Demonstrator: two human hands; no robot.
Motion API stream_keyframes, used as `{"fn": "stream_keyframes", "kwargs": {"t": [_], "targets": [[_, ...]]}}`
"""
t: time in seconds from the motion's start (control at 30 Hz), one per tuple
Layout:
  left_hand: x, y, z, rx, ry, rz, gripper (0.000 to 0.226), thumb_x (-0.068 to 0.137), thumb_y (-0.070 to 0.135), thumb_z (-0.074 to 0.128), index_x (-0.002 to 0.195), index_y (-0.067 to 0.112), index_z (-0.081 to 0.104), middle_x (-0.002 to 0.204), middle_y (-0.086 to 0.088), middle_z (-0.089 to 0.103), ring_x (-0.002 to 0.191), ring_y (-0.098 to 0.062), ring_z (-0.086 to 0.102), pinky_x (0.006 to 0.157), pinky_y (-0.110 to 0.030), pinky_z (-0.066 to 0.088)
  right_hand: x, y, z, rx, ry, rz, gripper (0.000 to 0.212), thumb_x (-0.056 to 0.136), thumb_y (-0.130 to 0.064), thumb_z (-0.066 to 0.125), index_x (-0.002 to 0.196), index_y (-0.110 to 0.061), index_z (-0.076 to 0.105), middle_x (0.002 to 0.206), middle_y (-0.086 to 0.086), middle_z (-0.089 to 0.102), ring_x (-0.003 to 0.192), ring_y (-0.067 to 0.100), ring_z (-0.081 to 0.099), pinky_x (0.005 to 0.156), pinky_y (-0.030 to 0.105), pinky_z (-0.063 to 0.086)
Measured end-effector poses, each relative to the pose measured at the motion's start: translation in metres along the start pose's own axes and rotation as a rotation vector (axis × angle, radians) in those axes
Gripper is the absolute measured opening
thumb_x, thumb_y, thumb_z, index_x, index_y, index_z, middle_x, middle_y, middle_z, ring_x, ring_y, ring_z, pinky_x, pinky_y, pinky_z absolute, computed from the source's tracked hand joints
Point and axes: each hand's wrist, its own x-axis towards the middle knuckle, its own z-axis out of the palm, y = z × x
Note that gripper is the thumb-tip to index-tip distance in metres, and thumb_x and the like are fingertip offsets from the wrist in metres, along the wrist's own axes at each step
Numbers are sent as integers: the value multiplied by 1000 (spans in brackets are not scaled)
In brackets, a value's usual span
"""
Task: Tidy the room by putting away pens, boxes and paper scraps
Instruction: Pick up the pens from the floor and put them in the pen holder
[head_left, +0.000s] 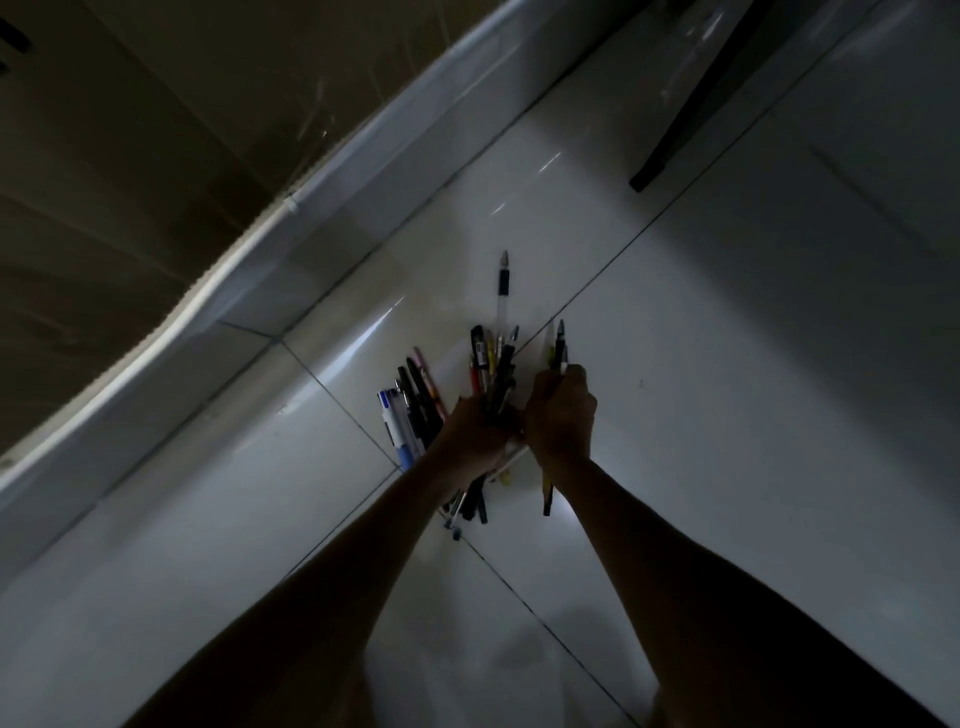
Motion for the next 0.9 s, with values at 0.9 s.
{"fn": "stream_keyframes", "kwargs": {"t": [0.9], "targets": [[1, -4, 1, -473, 76, -156, 23, 99, 27, 46, 88, 14, 62, 79, -4, 66, 71, -15, 65, 62, -28, 55, -13, 12, -2, 92, -307, 105, 42, 94, -51, 46, 110, -13, 54, 100, 11, 66, 84, 25, 66, 61, 35, 53]]}}
